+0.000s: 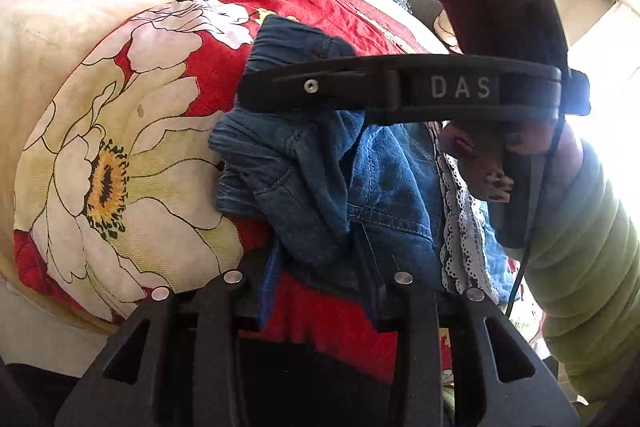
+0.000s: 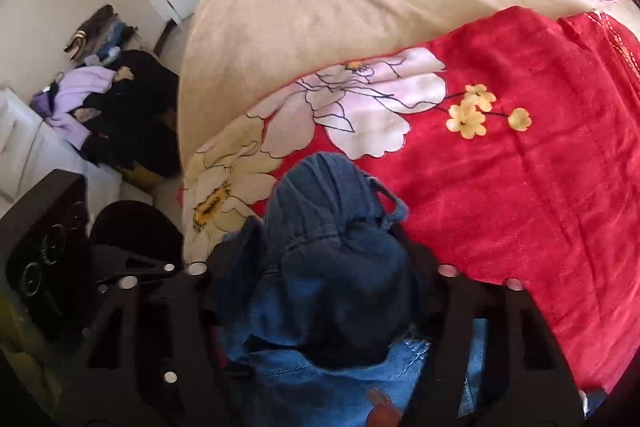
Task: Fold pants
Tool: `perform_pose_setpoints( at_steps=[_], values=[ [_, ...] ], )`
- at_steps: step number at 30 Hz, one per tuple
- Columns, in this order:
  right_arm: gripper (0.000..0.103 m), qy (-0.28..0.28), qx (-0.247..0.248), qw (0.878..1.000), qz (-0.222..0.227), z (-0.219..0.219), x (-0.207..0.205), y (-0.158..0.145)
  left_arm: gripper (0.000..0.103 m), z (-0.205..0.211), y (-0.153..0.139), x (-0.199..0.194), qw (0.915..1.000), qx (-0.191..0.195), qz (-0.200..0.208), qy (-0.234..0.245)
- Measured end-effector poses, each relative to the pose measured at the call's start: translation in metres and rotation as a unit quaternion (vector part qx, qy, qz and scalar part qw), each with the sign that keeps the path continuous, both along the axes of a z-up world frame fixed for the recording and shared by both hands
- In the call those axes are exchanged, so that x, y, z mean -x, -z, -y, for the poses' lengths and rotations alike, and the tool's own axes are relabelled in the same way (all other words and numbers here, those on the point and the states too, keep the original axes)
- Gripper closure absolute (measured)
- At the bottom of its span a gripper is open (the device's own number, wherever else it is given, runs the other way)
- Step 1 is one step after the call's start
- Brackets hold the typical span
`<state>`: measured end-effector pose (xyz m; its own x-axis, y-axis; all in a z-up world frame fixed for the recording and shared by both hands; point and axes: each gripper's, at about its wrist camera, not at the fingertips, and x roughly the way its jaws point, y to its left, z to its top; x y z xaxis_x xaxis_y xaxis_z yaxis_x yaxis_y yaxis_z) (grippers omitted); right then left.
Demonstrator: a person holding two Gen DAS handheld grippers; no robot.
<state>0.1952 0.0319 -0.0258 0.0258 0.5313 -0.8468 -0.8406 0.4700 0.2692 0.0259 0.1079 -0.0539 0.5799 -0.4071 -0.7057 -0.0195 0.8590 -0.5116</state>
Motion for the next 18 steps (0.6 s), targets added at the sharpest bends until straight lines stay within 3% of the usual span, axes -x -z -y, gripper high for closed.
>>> perform_pose_setpoints(
  at_steps=[1, 4, 11, 18],
  values=[
    [0.063, 0.002, -0.007, 1.0, 0.004, 0.004, 0.002, -0.004, 0.063, -0.001, 0.0, 0.0, 1.0, 0.002, 0.001, -0.001],
    [0.073, 0.015, -0.039, 0.999, 0.002, 0.023, 0.004, -0.021, 0.034, -0.007, -0.004, 0.004, 0.9992, 0.027, 0.021, -0.02],
    [0.073, 0.035, -0.118, 0.992, 0.013, 0.091, 0.016, -0.06, 0.021, 0.006, -0.011, 0.0, 0.9975, 0.065, 0.025, -0.01],
    [0.073, 0.054, -0.15, 0.987, 0.023, 0.132, 0.021, -0.072, 0.018, 0.036, -0.024, -0.019, 0.9926, 0.11, 0.04, 0.03]
  ],
)
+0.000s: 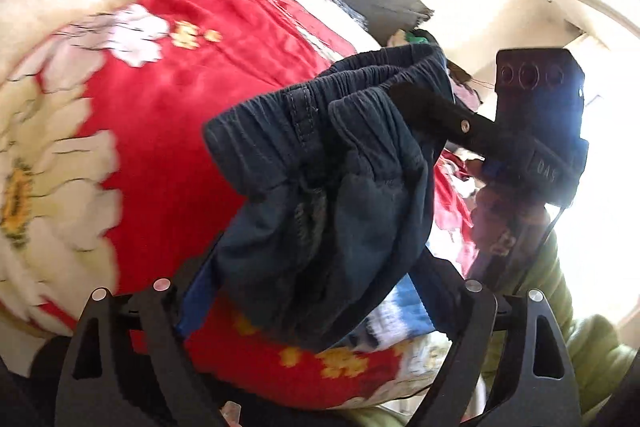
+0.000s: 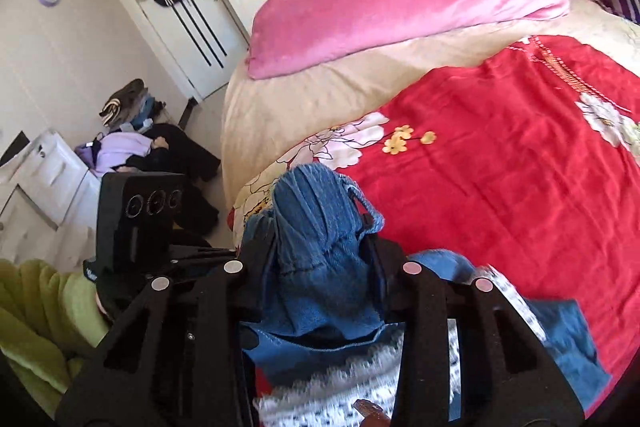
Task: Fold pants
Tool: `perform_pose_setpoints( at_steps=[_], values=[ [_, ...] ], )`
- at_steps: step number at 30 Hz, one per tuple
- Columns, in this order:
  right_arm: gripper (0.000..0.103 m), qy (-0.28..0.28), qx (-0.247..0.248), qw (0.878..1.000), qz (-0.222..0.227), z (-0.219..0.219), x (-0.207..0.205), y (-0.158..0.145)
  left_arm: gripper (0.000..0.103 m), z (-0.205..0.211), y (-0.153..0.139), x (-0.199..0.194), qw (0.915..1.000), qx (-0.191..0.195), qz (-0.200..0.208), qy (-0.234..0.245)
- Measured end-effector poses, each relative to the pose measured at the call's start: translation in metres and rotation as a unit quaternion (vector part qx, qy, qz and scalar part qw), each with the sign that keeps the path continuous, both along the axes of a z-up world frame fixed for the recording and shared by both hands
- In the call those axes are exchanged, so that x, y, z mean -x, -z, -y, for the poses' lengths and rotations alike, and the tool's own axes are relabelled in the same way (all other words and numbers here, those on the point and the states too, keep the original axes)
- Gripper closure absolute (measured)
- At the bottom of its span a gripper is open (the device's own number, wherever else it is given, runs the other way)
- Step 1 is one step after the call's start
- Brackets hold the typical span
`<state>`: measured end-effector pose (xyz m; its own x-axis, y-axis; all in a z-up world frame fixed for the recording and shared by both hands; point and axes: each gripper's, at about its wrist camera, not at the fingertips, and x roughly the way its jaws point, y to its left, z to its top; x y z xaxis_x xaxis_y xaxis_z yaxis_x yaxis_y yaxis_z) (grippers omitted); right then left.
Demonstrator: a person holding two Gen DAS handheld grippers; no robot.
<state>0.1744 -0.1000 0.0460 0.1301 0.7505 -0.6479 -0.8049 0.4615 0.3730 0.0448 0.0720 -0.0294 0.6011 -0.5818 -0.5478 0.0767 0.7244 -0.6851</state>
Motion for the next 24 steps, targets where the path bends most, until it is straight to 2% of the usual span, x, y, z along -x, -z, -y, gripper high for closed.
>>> perform_pose_setpoints(
  at_steps=[3, 5, 8, 10, 12, 16, 18, 22, 24],
  values=[
    [0.073, 0.007, -0.013, 1.0, 0.011, 0.016, 0.005, -0.006, 0.028, 0.017, -0.011, -0.006, 0.9997, 0.013, 0.01, 0.016],
    [0.07, 0.019, -0.031, 0.999, 0.016, 0.031, 0.008, -0.01, 0.028, 0.035, -0.023, -0.009, 0.9989, 0.018, 0.026, 0.036],
    [0.059, 0.051, -0.059, 0.997, 0.028, 0.062, 0.013, -0.017, 0.028, 0.067, -0.037, -0.003, 0.9952, 0.017, 0.053, 0.081],
    [0.048, 0.086, -0.072, 0.993, 0.034, 0.091, 0.017, -0.018, 0.028, 0.092, -0.039, -0.001, 0.9914, -0.007, 0.067, 0.112],
    [0.047, 0.125, -0.063, 0.989, 0.041, 0.114, 0.021, -0.015, 0.028, 0.109, -0.033, -0.001, 0.9892, -0.038, 0.061, 0.127],
    [0.047, 0.18, -0.043, 0.982, 0.027, 0.151, 0.033, 0.004, 0.028, 0.125, -0.016, -0.005, 0.9868, -0.067, 0.035, 0.143],
    [0.047, 0.196, -0.027, 0.98, 0.022, 0.158, 0.039, 0.014, 0.028, 0.13, -0.011, -0.004, 0.9838, -0.108, 0.033, 0.139],
    [0.047, 0.208, 0.0, 0.978, 0.009, 0.159, 0.046, 0.036, 0.029, 0.137, -0.003, -0.011, 0.9789, -0.15, 0.02, 0.137],
    [0.049, 0.223, 0.048, 0.974, -0.001, 0.152, 0.043, 0.054, 0.029, 0.133, 0.004, -0.012, 0.9762, -0.167, 0.016, 0.137]
  ],
)
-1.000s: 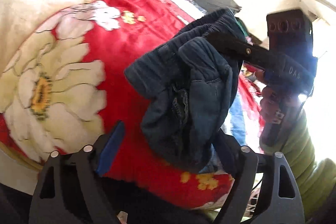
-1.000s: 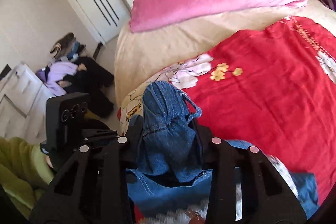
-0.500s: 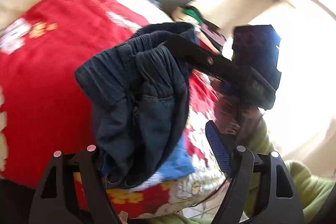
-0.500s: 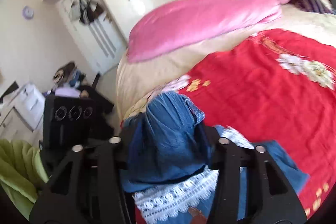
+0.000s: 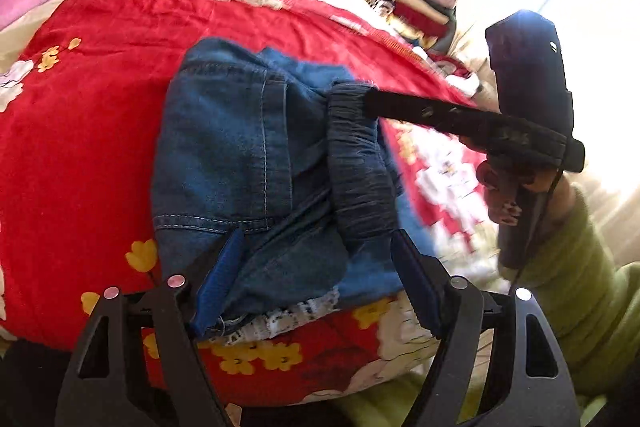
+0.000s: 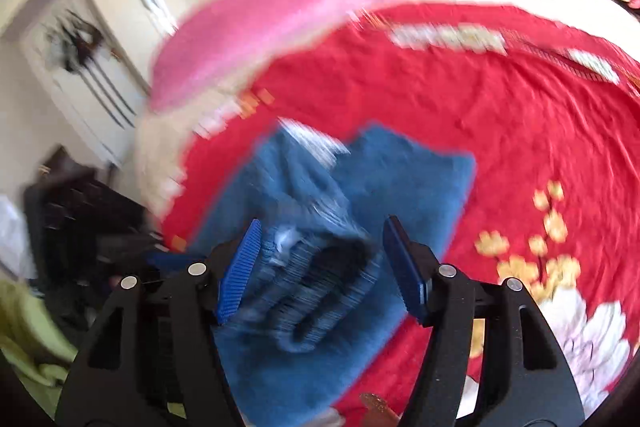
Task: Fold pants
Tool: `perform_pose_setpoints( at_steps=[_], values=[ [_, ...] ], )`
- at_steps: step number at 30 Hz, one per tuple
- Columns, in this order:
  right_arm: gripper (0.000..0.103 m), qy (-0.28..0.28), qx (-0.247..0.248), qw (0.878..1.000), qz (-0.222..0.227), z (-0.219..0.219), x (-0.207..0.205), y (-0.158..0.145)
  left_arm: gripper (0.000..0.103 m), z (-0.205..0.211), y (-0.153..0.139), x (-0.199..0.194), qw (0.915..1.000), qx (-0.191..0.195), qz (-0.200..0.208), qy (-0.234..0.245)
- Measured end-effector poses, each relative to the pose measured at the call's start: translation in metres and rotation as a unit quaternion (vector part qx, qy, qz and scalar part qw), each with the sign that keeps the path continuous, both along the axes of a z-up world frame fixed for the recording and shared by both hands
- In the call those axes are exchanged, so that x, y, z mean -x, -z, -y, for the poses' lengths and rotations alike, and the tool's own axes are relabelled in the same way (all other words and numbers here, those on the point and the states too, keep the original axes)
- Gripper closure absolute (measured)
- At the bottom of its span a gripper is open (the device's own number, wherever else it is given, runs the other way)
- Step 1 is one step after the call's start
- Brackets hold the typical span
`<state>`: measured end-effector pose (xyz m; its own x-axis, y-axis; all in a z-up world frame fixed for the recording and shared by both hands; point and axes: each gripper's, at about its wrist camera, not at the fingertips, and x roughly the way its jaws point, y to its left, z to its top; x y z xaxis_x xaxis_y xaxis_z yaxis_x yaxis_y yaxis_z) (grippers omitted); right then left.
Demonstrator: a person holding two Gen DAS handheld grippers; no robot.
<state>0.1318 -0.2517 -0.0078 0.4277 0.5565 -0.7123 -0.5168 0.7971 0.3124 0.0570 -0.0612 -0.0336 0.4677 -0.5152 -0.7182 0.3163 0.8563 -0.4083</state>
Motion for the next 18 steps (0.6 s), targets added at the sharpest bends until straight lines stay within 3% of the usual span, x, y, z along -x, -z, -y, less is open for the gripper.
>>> perform_pose_setpoints(
  at_steps=[2, 4, 9, 11, 13, 16, 18],
  values=[
    [0.049, 0.016, 0.042, 0.999, -0.021, -0.005, -0.004, 0.02, 0.029, 0.001, 0.001, 0.004, 0.9999, -0.008, 0.004, 0.004],
    [0.049, 0.016, 0.034, 0.999, -0.019, -0.003, -0.002, 0.023, 0.029, 0.001, -0.001, 0.011, 0.9998, -0.015, 0.009, 0.006],
    [0.048, -0.001, -0.007, 1.0, 0.019, 0.012, 0.014, -0.01, 0.032, -0.02, -0.033, 0.032, 0.9977, -0.03, 0.057, -0.02],
    [0.048, -0.004, -0.012, 0.999, 0.041, 0.012, 0.014, -0.025, 0.061, -0.032, -0.042, 0.033, 0.9951, -0.046, 0.073, -0.048],
    [0.048, -0.01, -0.003, 0.999, 0.05, 0.006, 0.008, -0.032, 0.077, -0.041, -0.041, 0.029, 0.9947, -0.046, 0.063, -0.067],
    [0.055, -0.031, 0.018, 0.998, 0.057, -0.012, -0.009, -0.038, 0.089, -0.037, -0.035, 0.03, 0.9957, -0.054, 0.05, -0.057],
    [0.059, -0.048, 0.038, 0.997, 0.051, -0.028, -0.025, -0.034, 0.093, -0.023, -0.03, 0.031, 0.9951, -0.076, 0.05, -0.04]
  ],
)
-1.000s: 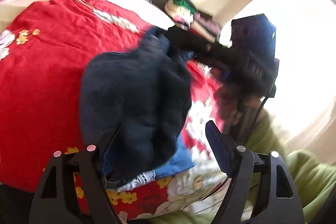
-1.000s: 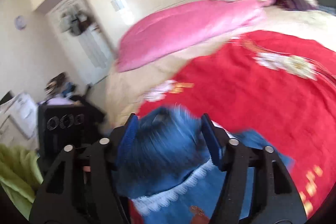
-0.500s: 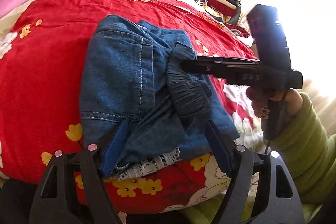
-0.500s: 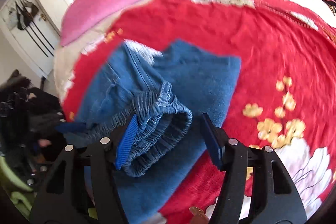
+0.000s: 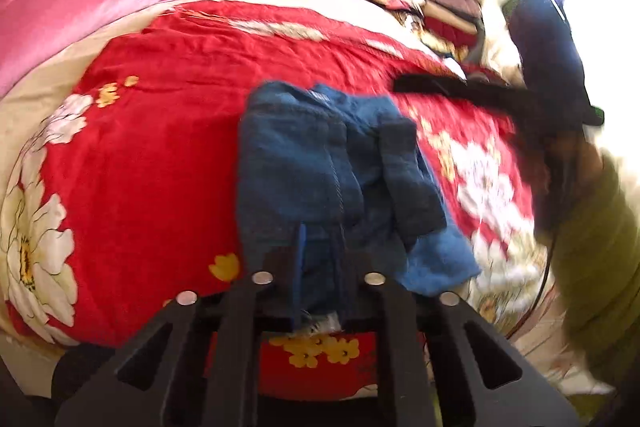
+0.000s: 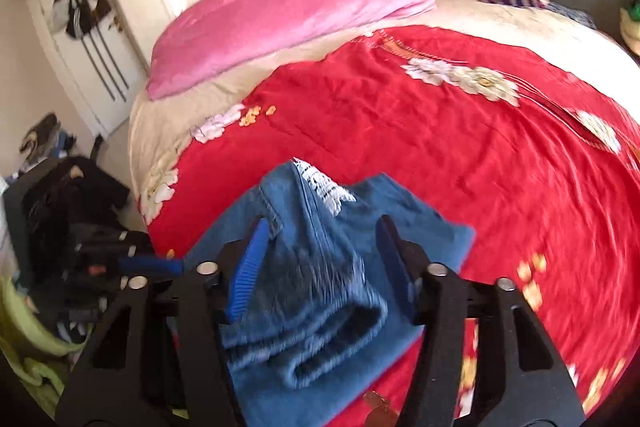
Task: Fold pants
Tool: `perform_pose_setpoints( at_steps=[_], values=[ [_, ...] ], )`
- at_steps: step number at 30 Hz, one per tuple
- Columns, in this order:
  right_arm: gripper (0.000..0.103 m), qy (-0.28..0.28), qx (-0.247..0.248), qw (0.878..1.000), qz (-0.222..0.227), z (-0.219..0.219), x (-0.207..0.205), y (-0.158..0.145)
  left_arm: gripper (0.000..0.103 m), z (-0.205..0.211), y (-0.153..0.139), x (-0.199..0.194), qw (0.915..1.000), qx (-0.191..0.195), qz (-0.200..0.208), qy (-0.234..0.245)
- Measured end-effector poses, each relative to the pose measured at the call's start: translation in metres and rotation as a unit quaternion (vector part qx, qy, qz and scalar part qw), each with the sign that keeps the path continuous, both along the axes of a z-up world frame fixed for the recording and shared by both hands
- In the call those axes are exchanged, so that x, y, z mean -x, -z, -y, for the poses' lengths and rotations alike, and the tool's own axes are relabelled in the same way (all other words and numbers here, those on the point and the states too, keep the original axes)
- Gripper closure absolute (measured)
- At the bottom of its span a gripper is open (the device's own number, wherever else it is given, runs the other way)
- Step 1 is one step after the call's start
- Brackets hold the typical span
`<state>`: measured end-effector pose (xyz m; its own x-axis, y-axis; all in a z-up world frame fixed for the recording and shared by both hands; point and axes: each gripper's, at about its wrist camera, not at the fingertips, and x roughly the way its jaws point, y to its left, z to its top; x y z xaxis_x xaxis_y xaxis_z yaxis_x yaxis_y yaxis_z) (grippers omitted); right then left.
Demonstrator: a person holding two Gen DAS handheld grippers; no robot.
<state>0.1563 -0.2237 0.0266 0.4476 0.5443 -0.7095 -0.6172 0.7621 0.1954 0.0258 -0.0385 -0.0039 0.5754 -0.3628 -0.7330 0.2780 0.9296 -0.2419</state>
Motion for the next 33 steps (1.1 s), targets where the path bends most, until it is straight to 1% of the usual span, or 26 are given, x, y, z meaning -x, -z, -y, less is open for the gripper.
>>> perform_pose_setpoints(
  at_steps=[3, 5, 6, 7, 8, 9, 10, 11, 14, 16, 18, 20, 24, 25, 26, 28, 30, 33],
  values=[
    [0.063, -0.022, 0.036, 0.999, -0.012, -0.019, -0.013, 0.012, 0.093, 0.023, 0.015, 0.0, 0.9978, -0.06, -0.005, 0.027],
    [0.064, -0.046, 0.062, 0.997, -0.027, -0.032, -0.019, 0.024, 0.093, 0.032, 0.023, 0.004, 0.9949, -0.093, -0.003, 0.038],
    [0.067, -0.053, 0.076, 0.995, -0.034, -0.037, -0.02, 0.03, 0.093, 0.031, 0.023, 0.004, 0.9949, -0.093, -0.003, 0.039],
    [0.079, -0.059, 0.092, 0.993, -0.041, -0.041, -0.021, 0.038, 0.094, 0.028, 0.023, 0.004, 0.9954, -0.087, -0.005, 0.04],
    [0.085, -0.065, 0.106, 0.991, -0.049, -0.046, -0.022, 0.048, 0.094, 0.027, 0.024, 0.004, 0.996, -0.08, -0.006, 0.039],
    [0.093, -0.067, 0.107, 0.991, -0.049, -0.049, -0.02, 0.05, 0.094, 0.024, 0.023, 0.004, 0.9966, -0.072, -0.008, 0.038],
    [0.099, -0.066, 0.11, 0.991, -0.042, -0.051, -0.017, 0.05, 0.094, 0.021, 0.024, 0.004, 0.9971, -0.066, -0.01, 0.038],
    [0.099, -0.064, 0.117, 0.991, -0.026, -0.056, -0.012, 0.047, 0.094, 0.018, 0.024, 0.005, 0.9975, -0.06, -0.011, 0.036],
    [0.099, -0.054, 0.123, 0.991, 0.012, -0.066, -0.009, 0.033, 0.093, 0.017, 0.023, 0.004, 0.9978, -0.056, -0.01, 0.032],
    [0.099, -0.051, 0.156, 0.986, 0.028, -0.075, -0.015, 0.039, 0.093, 0.016, 0.023, 0.003, 0.9981, -0.053, -0.01, 0.031],
    [0.099, -0.046, 0.166, 0.985, 0.015, -0.079, -0.025, 0.051, 0.093, 0.015, 0.023, 0.004, 0.9982, -0.051, -0.009, 0.031],
    [0.099, -0.042, 0.163, 0.986, 0.01, -0.08, -0.03, 0.057, 0.093, 0.014, 0.024, 0.004, 0.9983, -0.049, -0.01, 0.031],
    [0.098, -0.025, 0.132, 0.991, 0.006, -0.071, -0.029, 0.053, 0.093, 0.015, 0.024, 0.002, 0.9983, -0.046, -0.015, 0.032],
    [0.094, -0.018, 0.118, 0.993, 0.001, -0.067, -0.027, 0.049, 0.093, 0.014, 0.025, 0.003, 0.9983, -0.045, -0.015, 0.033],
    [0.092, -0.007, 0.089, 0.996, -0.003, -0.057, -0.025, 0.04, 0.093, 0.014, 0.024, 0.003, 0.9984, -0.044, -0.016, 0.033],
    [0.076, 0.01, 0.06, 0.998, 0.01, -0.042, -0.017, 0.026, 0.093, 0.013, 0.023, 0.003, 0.9985, -0.04, -0.016, 0.034],
    [0.073, 0.026, 0.039, 0.999, 0.027, -0.023, -0.004, 0.011, 0.091, 0.011, 0.021, 0.004, 0.9986, -0.036, -0.017, 0.034],
    [0.062, 0.037, 0.026, 0.998, 0.041, -0.003, 0.016, -0.002, 0.082, 0.009, 0.018, 0.005, 0.9988, -0.028, -0.018, 0.035]
  ],
)
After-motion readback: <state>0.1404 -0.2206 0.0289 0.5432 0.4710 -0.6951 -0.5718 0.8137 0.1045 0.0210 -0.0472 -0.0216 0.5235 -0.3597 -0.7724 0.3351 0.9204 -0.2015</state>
